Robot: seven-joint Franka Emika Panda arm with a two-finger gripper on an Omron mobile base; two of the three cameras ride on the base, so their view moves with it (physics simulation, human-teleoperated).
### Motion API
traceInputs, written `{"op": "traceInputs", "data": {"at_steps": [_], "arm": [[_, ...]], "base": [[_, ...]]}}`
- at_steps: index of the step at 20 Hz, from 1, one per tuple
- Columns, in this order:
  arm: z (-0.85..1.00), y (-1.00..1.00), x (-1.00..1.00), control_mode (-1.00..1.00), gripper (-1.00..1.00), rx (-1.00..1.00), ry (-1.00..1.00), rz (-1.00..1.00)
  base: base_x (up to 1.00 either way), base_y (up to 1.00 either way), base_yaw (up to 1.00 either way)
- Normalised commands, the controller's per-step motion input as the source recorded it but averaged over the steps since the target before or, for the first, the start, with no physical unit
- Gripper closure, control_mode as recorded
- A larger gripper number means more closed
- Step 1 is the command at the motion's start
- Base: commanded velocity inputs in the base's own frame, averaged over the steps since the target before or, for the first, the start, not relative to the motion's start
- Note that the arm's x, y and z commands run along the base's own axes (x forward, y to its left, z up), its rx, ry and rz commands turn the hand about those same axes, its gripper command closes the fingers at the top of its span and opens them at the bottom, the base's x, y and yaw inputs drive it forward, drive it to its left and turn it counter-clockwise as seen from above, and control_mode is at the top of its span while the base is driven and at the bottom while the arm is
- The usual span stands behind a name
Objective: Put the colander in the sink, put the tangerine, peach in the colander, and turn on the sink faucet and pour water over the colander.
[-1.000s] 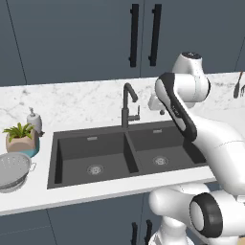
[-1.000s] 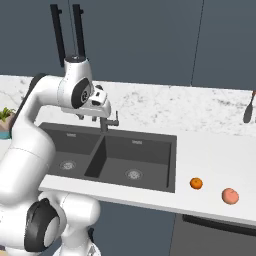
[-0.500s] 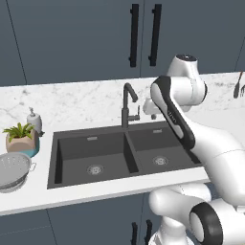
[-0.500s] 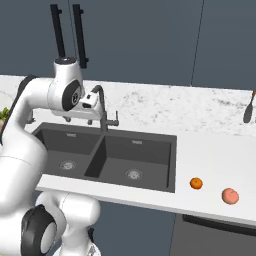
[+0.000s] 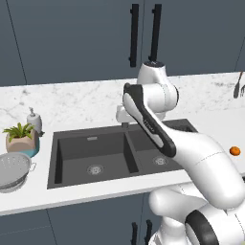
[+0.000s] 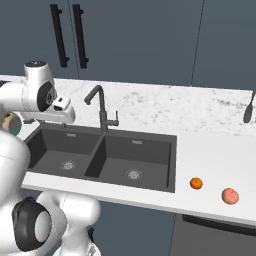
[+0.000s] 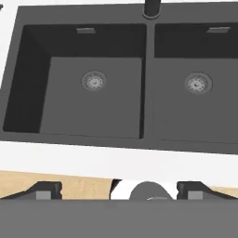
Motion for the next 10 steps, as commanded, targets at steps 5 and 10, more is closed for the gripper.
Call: {"op": "traceInputs", "data": {"at_steps": [5, 10], "arm": [[-0.1, 1.0, 0.0, -1.0, -1.0, 0.0, 0.14, 0.0], [-0.2, 1.0, 0.0, -1.0, -1.0, 0.0, 0.15, 0.0]], "base": [[0.0, 0.0, 0.0], [0.0, 0.0, 0.0]]}}
